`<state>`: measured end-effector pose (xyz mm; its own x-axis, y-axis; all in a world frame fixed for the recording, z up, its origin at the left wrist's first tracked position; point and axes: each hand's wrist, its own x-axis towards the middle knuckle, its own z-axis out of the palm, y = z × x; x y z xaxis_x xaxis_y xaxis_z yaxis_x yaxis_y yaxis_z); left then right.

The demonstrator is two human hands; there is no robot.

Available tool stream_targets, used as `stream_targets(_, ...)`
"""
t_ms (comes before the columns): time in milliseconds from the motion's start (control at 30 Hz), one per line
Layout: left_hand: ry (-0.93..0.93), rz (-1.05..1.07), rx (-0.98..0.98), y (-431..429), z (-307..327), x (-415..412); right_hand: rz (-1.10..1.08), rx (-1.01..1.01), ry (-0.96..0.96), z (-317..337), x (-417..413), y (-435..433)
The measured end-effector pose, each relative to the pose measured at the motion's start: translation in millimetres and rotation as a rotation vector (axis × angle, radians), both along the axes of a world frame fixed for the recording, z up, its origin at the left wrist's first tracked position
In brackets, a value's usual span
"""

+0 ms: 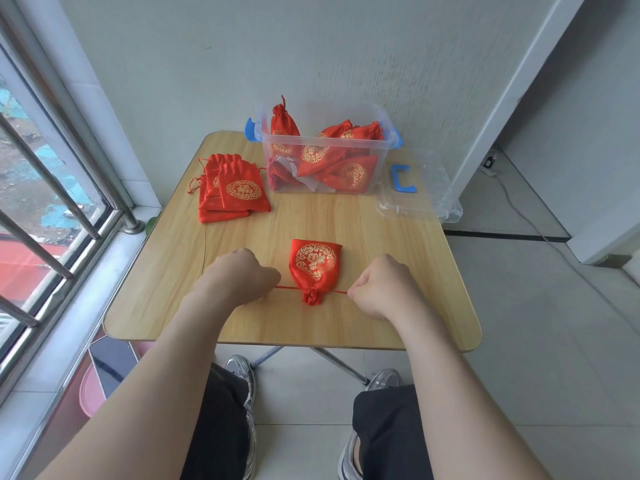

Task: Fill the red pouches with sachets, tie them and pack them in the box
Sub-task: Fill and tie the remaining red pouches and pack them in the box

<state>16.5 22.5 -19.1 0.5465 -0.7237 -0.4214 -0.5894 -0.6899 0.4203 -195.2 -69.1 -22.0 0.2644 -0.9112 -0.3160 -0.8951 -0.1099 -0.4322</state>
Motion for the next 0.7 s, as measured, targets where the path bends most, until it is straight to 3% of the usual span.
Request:
stream_targets(167, -0.121, -0.034, 0.019, 0, -6, 0, 0.074, -0.008, 0.072, 6, 3, 9)
stream_targets(300, -0.205, -0.187, 0.002, 4, -3, -6, 0.109, -0.024, 0.069, 16, 4, 14)
stream_targets(500, -0.025, -0.335, -0.087, 4, 7, -16, 0.241, -0.079, 0.029, 16, 11, 20)
stream_targets(700, -0.021, -0.372, -0.148, -1, 0, -22, 0.376, -0.197, 0.077, 10, 18, 22)
